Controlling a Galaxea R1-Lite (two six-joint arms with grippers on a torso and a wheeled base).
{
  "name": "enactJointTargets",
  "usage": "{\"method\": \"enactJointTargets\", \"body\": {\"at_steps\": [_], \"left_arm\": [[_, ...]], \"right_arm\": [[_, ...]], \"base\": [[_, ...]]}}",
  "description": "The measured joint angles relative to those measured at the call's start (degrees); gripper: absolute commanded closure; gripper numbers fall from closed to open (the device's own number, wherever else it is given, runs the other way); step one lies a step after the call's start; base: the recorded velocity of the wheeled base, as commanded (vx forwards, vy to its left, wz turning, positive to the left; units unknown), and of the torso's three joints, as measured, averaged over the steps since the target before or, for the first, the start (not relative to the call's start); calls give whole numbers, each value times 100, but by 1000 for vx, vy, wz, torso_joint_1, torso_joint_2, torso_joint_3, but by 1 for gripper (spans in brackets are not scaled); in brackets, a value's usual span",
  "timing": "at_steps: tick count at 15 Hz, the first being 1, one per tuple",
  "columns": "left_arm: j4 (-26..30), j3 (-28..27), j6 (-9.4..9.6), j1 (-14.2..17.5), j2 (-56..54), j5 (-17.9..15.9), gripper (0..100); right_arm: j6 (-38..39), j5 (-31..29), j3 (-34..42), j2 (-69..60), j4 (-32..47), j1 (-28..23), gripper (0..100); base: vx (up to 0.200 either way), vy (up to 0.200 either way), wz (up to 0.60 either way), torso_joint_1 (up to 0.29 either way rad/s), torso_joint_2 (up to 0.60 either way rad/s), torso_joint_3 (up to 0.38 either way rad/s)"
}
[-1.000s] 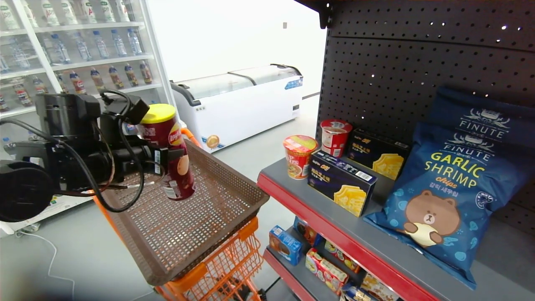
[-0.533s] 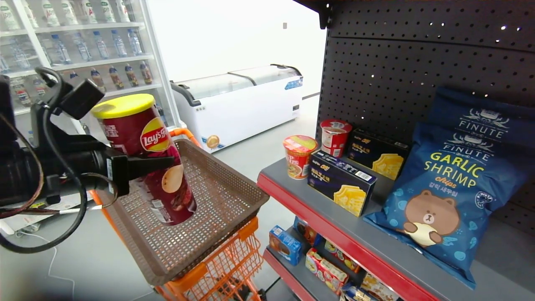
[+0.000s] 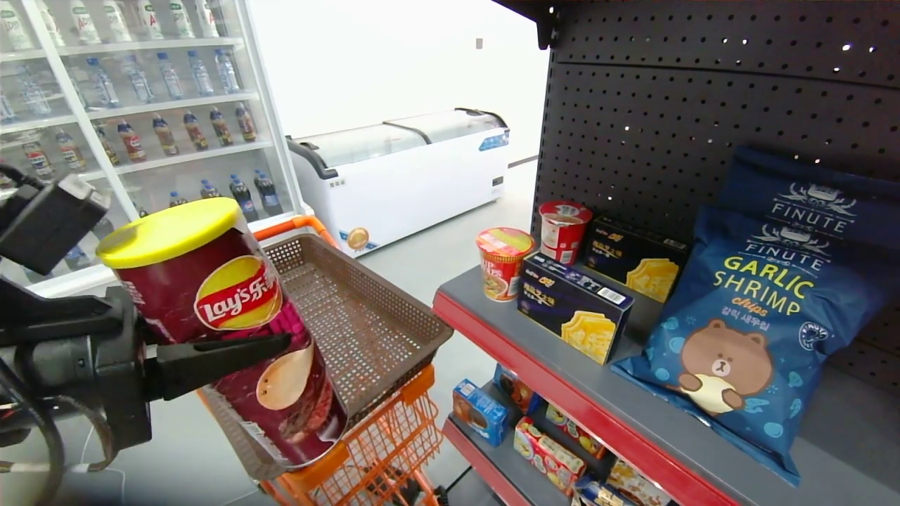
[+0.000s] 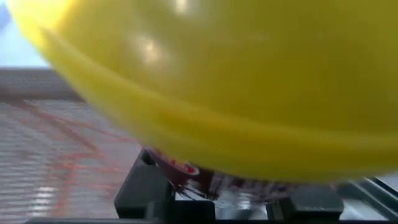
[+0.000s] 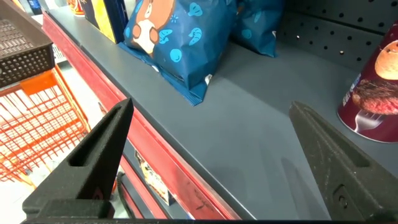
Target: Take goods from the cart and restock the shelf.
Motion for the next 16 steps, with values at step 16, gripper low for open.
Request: {"method": "enactJointTargets", "body": {"at_steps": [16], "left_arm": [[-684, -134, -20, -1351, 883, -1574, 100]], "right_arm": [[0, 7, 0, 0, 0, 10, 0]], "base": [[0, 0, 0, 0, 0, 0]]}}
